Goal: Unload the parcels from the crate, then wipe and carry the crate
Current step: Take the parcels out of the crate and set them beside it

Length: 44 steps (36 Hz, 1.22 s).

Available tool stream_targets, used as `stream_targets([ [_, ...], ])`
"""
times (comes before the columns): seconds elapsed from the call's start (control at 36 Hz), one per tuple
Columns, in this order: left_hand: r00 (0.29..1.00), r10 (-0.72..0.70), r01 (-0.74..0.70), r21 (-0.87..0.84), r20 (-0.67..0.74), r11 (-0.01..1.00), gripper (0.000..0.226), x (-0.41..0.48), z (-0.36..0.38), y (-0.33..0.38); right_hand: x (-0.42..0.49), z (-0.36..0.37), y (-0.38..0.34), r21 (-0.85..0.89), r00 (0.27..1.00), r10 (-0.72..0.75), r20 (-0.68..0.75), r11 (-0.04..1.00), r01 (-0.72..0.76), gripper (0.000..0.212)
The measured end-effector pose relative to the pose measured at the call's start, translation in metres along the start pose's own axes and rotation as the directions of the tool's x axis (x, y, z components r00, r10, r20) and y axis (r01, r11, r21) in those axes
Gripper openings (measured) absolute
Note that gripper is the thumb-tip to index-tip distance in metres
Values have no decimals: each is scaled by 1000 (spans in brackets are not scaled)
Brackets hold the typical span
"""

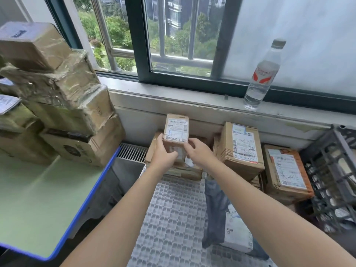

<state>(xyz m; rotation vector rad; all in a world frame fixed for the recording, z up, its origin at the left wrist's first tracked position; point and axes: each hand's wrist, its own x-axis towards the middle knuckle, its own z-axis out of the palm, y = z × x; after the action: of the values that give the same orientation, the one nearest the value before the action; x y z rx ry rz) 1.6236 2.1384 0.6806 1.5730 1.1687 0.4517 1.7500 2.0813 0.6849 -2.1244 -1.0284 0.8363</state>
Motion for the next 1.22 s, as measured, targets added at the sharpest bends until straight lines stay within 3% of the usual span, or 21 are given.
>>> stream_targets([
  [0.28, 996, -46, 37, 114, 75, 993, 89, 30, -7, -36, -1, 20, 5, -59, 992, -5, 127, 998, 13, 56],
  [0.39, 1000, 11, -7, 222, -15, 975, 102, 17, -4, -34, -7, 14, 6, -46, 995, -13, 98, 999, 18, 58],
  [0.53, 986, 142, -112, 294, -82, 949, 94, -3, 0, -15, -18, -9, 2, -64, 999, -42, 0, 997, 42, 55],
  [0.81, 937, 349, -345, 204, 13, 916, 91, -33, 31, 52, -74, -85, 5, -162, 930, -226, -288, 969, 186, 53],
  [0.97, 845, 517, -531, 109, 135, 840, 90, -56, 81, 99, -114, -146, 42, -242, 865, -201, -460, 966, 96, 60],
  [1.22, 749, 592, -629, 36, 298, 777, 92, -93, 173, 150, -174, -225, 103, -229, 788, -106, -607, 972, -45, 61],
])
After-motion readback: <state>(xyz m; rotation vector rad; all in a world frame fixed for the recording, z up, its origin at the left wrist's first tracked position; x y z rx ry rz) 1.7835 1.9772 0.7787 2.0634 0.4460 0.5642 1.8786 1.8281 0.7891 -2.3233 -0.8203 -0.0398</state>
